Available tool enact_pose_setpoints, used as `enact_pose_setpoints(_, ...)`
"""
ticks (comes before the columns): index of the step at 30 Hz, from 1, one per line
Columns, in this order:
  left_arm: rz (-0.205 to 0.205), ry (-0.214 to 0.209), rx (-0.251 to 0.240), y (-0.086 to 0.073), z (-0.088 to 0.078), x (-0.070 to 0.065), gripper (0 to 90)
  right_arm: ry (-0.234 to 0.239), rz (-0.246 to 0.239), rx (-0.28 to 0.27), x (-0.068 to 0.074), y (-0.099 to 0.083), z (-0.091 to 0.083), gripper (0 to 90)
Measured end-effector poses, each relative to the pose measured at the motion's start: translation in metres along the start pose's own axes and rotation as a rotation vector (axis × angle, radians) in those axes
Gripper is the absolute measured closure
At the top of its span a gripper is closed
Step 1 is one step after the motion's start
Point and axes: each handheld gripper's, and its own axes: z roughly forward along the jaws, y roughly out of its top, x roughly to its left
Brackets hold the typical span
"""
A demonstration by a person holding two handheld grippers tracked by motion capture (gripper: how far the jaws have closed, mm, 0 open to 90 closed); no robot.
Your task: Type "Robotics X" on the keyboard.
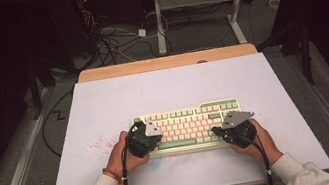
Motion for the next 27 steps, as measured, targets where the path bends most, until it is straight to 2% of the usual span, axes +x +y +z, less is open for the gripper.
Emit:
enact_pose_setpoints(6,-0.009,0.009,-0.021,0.001,-0.004,0.002,86.0,0.003,0.002,0.0,0.0,0.0,0.0,90.0)
enact_pose_setpoints(13,0.001,0.013,-0.022,0.001,-0.006,0.001,84.8,0.002,0.0,0.0,0.0,0.0,0.0,90.0)
enact_pose_setpoints(21,0.004,0.035,-0.044,0.0,-0.01,0.0,81.5,-0.007,-0.018,-0.001,0.001,0.001,-0.001,90.0)
enact_pose_setpoints(24,0.011,0.045,-0.057,0.0,-0.012,0.0,79.3,0.004,-0.01,-0.021,0.0,0.002,-0.004,90.0)
enact_pose_setpoints(27,0.013,0.059,-0.078,-0.001,-0.015,0.0,75.4,-0.004,-0.014,-0.05,0.0,0.005,-0.01,90.0)
